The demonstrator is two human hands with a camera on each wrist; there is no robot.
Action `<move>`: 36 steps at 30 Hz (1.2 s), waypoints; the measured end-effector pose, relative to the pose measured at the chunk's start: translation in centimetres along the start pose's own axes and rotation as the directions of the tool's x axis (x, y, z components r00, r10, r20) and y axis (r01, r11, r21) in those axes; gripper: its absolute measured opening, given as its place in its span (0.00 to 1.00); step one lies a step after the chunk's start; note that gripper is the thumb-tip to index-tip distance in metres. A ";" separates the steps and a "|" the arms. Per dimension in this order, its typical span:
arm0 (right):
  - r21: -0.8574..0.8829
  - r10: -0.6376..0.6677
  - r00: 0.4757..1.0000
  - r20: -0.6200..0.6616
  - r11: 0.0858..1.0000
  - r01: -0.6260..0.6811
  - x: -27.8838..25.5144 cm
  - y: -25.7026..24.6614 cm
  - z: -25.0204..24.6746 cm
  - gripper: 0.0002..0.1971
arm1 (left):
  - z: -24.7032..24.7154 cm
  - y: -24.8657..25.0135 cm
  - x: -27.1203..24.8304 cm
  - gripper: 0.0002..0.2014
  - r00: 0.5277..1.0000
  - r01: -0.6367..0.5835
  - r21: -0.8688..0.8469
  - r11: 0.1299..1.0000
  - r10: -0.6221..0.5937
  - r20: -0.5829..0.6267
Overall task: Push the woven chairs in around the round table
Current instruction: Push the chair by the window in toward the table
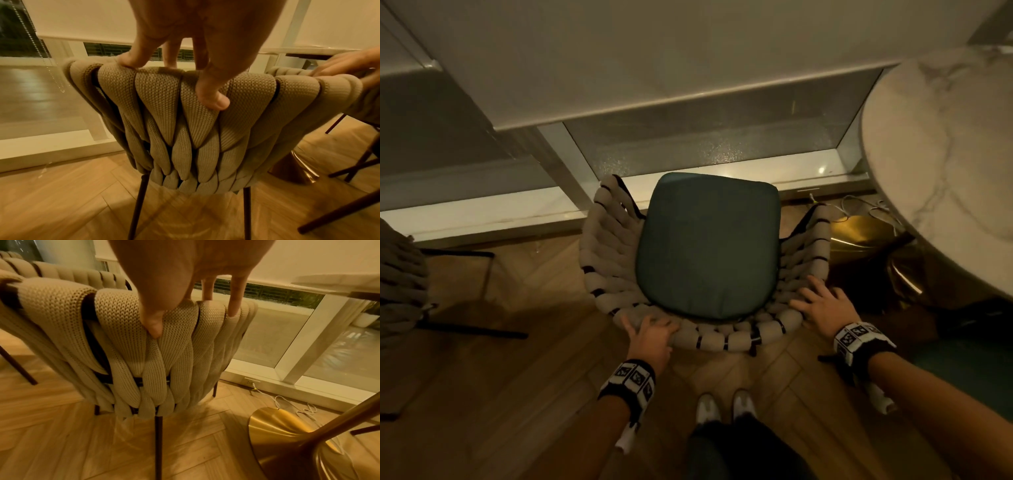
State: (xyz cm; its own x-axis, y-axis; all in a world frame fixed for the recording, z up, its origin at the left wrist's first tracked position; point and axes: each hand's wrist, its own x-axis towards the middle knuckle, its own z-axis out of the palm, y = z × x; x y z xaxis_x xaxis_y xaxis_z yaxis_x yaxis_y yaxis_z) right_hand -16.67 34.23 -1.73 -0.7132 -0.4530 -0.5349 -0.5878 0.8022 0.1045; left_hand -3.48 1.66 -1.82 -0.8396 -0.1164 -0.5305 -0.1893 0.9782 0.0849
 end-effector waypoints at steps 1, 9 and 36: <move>-0.003 0.018 1.000 0.015 1.000 -0.018 -0.7 -0.6 0.3 0.25 | -0.2 -0.5 0.1 0.26 1.000 -0.009 0.005 1.000 0.009 0.003; -0.019 -0.102 0.984 -0.149 0.995 0.100 -3.2 -6.6 2.8 0.28 | -2.5 -5.7 0.9 0.28 0.995 -0.091 0.201 0.975 0.095 -0.010; 0.102 0.201 0.979 -0.017 0.975 -0.199 -5.6 -0.7 5.2 0.30 | 1.3 -0.2 -0.7 0.19 0.967 -0.254 0.093 0.963 0.253 0.022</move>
State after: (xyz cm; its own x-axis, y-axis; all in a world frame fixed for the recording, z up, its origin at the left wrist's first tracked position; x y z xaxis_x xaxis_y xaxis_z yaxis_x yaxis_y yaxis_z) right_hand -10.29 38.22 -3.16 -0.8232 -0.2885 -0.4889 -0.3924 0.9116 0.1227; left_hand -2.19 1.74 -2.57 -0.8489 0.1388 -0.5100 0.0784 0.9873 0.1382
